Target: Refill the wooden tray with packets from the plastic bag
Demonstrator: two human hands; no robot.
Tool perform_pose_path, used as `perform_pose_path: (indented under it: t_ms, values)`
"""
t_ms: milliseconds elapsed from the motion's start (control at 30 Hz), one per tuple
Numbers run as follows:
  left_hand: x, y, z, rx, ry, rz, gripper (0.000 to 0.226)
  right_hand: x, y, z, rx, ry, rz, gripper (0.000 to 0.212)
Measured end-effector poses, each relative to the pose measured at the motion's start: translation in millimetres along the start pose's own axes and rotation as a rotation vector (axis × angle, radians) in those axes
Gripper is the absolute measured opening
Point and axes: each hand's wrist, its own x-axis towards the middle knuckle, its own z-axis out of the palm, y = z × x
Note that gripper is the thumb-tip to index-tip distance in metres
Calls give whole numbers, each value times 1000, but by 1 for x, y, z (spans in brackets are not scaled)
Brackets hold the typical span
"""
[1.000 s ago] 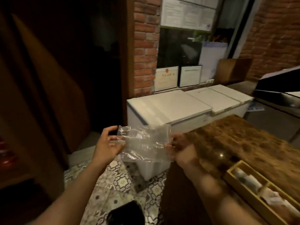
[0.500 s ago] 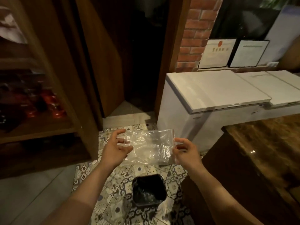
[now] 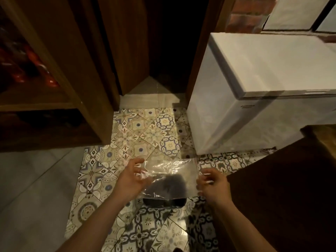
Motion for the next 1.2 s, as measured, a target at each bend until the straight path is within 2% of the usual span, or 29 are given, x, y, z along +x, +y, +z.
perform_pose_path:
  t_ms: [200, 400, 500, 667, 733, 867, 1000, 1200]
  values:
    - [52, -85, 39, 74, 27, -103, 69, 55, 88, 30, -60, -30, 167, 30]
    - [97, -147, 75, 151, 72, -143, 57, 106, 152, 63, 4, -40, 339, 27]
    - [120, -179, 91, 163, 77, -134, 51, 129, 183, 77, 2, -47, 325, 26]
    - [157, -224, 108, 137, 59, -184, 56, 158, 230, 99, 29, -85, 338, 35]
    - [167, -238, 112, 121, 31, -203, 58, 167, 240, 103, 15, -91, 361, 37]
    - [180, -257, 117, 56, -26, -209, 56, 182, 254, 112, 141, -143, 529, 24]
    - [191, -272, 118, 73, -37, -162, 58, 189, 264, 124, 135, -124, 515, 32]
    - [189, -276, 122, 211, -68, -121, 65, 185, 258, 122, 165, -139, 501, 27]
